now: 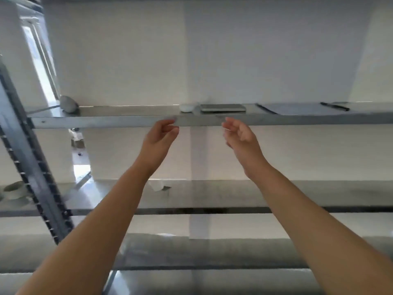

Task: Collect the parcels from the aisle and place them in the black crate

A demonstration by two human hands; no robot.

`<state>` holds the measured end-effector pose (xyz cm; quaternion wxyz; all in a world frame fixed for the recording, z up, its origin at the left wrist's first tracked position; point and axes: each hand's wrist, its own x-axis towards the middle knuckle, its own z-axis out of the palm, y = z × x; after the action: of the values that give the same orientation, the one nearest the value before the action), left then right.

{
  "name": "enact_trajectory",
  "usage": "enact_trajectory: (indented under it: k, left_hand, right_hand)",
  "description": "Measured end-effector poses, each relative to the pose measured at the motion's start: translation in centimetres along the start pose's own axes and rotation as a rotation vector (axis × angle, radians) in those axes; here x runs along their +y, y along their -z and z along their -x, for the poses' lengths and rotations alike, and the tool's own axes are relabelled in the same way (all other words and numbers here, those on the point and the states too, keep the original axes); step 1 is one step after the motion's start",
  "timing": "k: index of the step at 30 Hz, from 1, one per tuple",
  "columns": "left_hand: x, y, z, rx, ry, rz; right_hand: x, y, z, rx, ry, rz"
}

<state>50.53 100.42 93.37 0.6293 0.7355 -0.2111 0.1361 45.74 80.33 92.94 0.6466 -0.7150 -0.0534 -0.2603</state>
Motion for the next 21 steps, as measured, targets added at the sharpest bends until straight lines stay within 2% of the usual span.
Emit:
enact_trajectory:
  k: [5,10,17,21]
  left_hand:
    - [2.9,-16.2,-0.2,-0.154,0.022,0.189]
    - [5.6,-28.1,0.1,-0.295,0.018,0.310]
    - [6.9,-40.2,0.0,-0.514,-0.075,0.372]
    - [7.0,-45.8,-0.4,-0.642,-0.128,0.388]
  right_hand:
    - [-0.5,15.8,0.8,0.179,0.032,0.106]
    - [-0.8,27.0,2.8,0.321,0.038,0.164]
    - [-0.2,36.6,4.8,0.580,0.027,0.222]
    - [0.1,39.8,5.8,0.648,0.028,0.295]
